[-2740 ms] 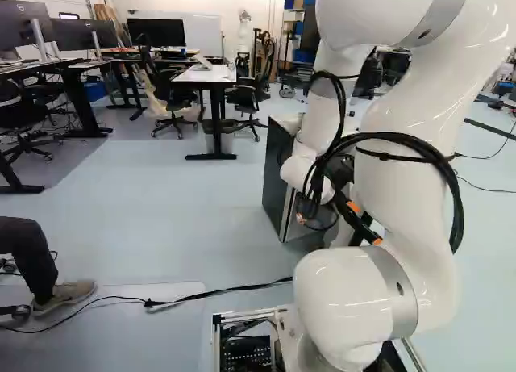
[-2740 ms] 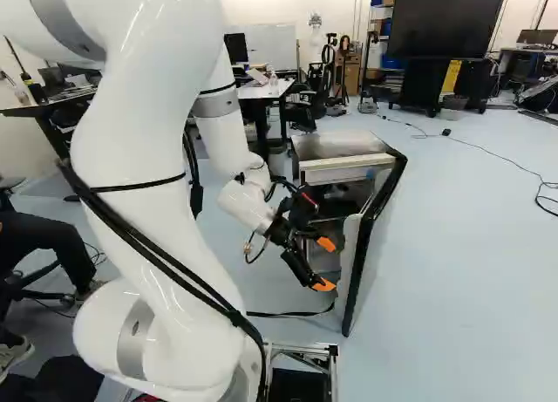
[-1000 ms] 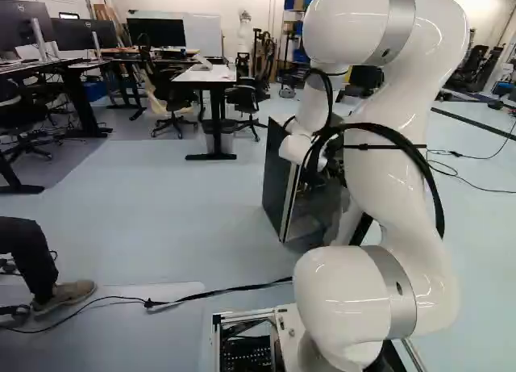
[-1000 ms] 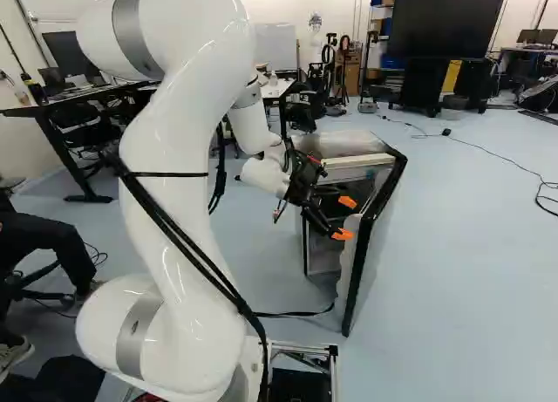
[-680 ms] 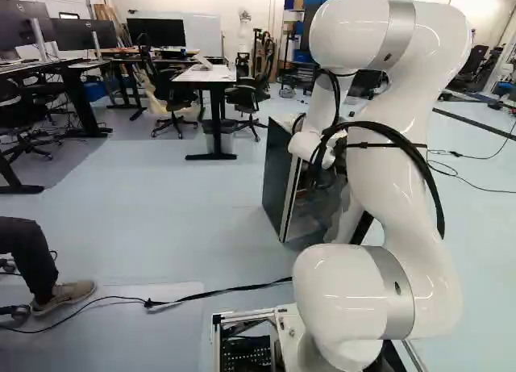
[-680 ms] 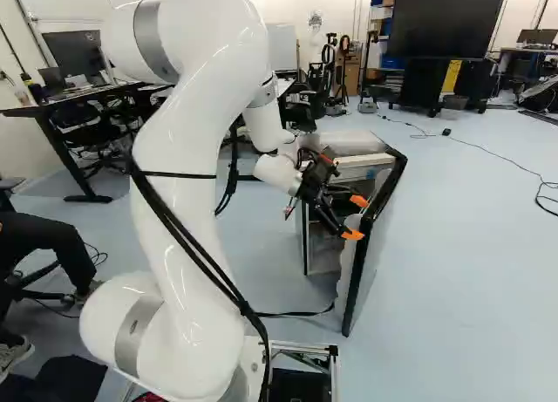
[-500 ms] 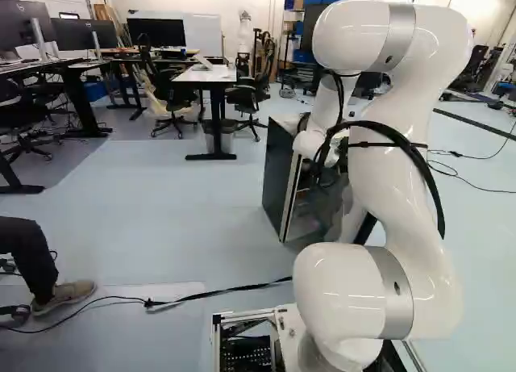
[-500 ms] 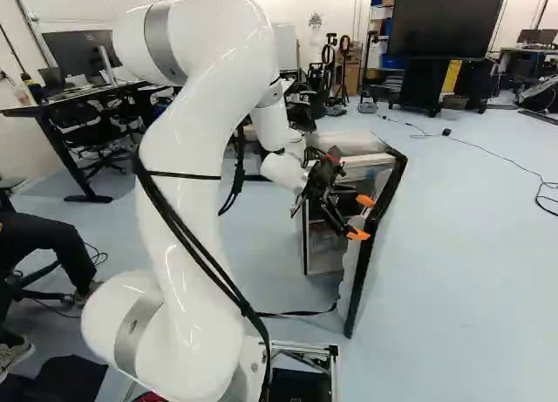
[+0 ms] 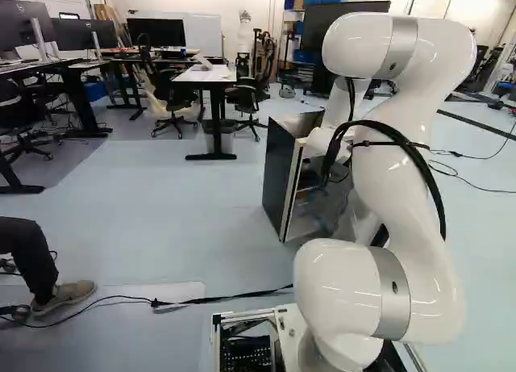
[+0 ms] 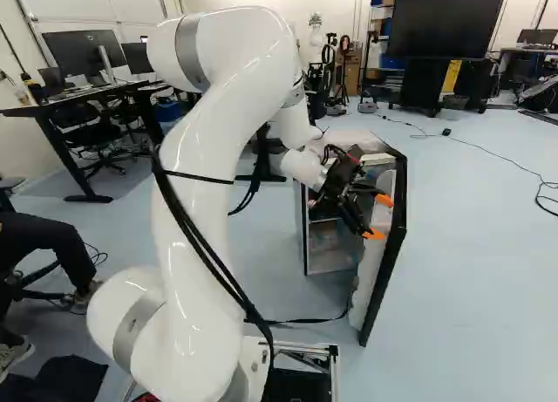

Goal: Open the fridge door

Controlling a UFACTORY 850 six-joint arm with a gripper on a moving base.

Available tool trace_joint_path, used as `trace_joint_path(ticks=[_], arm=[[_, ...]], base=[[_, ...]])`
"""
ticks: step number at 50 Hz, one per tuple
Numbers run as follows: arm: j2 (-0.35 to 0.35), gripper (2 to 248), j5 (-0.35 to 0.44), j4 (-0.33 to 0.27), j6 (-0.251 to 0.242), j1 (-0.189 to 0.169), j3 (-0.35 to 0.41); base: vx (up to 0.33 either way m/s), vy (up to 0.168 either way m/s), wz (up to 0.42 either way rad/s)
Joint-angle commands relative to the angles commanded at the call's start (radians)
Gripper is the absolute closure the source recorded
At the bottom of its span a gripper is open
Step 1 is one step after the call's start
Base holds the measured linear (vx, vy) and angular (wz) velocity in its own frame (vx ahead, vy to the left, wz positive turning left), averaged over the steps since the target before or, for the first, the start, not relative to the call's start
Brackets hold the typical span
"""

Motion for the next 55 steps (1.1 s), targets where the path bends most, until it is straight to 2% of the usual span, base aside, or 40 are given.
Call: trace_joint_path(ticks=[55], arm=[[-0.155, 3, 0.0, 0.0, 0.0, -0.189, -0.286]], base=[[0.0, 0.0, 0.0]])
